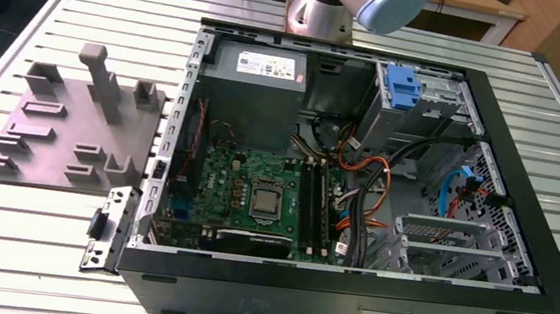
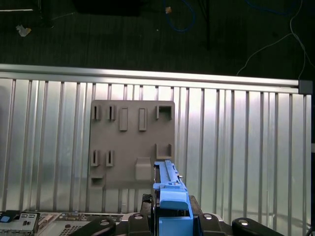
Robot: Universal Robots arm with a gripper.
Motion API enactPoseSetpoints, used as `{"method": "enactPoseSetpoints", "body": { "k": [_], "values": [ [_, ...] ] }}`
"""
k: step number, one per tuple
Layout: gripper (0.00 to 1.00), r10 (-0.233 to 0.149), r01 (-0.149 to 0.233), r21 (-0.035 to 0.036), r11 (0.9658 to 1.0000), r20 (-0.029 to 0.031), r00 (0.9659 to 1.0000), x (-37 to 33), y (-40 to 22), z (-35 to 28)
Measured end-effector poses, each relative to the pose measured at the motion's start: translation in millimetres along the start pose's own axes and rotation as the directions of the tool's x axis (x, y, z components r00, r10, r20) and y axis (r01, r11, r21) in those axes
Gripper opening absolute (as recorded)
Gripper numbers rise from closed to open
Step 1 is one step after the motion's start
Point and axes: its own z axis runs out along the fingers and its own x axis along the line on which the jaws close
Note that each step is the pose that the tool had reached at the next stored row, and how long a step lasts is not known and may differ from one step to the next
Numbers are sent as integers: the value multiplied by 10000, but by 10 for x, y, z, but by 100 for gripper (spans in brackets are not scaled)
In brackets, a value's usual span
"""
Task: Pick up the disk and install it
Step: 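Pick up the disk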
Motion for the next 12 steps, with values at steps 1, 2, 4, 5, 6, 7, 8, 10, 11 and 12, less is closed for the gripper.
{"method": "enactPoseSetpoints", "body": {
  "k": [1,2,4,5,6,7,8,10,11,12],
  "values": [
    [37,0,0,0,10000,0,10000,0,-4,0],
    [37,0,0,0,10000,0,10000,0,-8,0],
    [37,0,0,0,10000,0,10000,0,-17,-1],
    [37,0,0,0,10000,0,10000,1,-21,-1],
    [37,0,0,0,10000,0,10000,1,-25,-1],
    [37,0,0,0,10000,0,10000,1,-29,-1],
    [37,0,0,-1,10000,0,10000,1,-34,-2],
    [37,0,0,0,10000,0,10000,1,-43,-2],
    [37,0,0,-1,10000,0,10000,1,-49,-2],
    [37,0,0,0,10000,0,10000,1,-55,-2]
  ]
}}
